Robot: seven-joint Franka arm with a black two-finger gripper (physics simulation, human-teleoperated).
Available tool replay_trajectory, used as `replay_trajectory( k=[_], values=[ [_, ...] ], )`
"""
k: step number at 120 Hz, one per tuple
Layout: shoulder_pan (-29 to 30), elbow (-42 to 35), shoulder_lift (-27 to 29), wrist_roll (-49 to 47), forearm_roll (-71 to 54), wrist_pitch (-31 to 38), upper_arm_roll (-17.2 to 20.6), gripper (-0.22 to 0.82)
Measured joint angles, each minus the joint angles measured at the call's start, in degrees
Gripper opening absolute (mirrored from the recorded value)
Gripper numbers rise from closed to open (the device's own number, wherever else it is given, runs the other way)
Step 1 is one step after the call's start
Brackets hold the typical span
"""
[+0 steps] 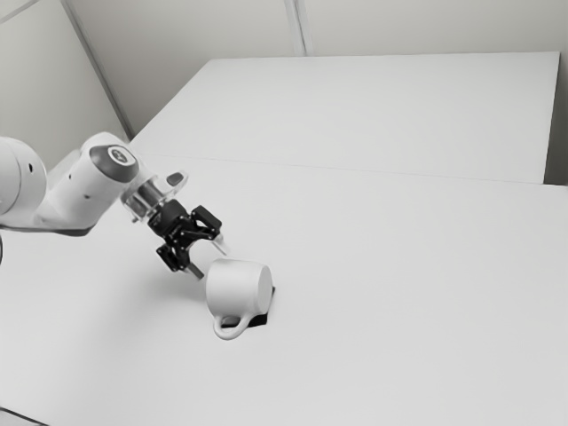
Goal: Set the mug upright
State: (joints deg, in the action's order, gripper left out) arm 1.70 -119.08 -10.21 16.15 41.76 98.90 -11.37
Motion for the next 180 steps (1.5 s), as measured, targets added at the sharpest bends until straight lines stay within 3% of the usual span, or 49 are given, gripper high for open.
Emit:
replay_trajectory(
  k=[56,64,83,101,131,156,180],
  values=[
    [-2.72,-10.65,3.25,2.28,14.99,2.78,-3.33,0.60],
    [-2.85,-11.42,3.37,2.54,15.95,3.14,-3.71,0.50],
    [-2.81,-12.13,3.42,3.07,16.80,3.87,-3.97,0.13],
    [-3.66,-11.70,4.30,3.40,16.65,4.56,-3.97,-0.03],
    [-4.52,-11.77,6.56,3.93,16.40,5.72,-4.04,-0.15],
    [-4.89,-10.23,8.19,3.35,13.96,6.76,-4.03,-0.17],
    [-6.32,-5.09,9.77,-1.35,3.32,7.22,-4.15,-0.18]
  ],
)
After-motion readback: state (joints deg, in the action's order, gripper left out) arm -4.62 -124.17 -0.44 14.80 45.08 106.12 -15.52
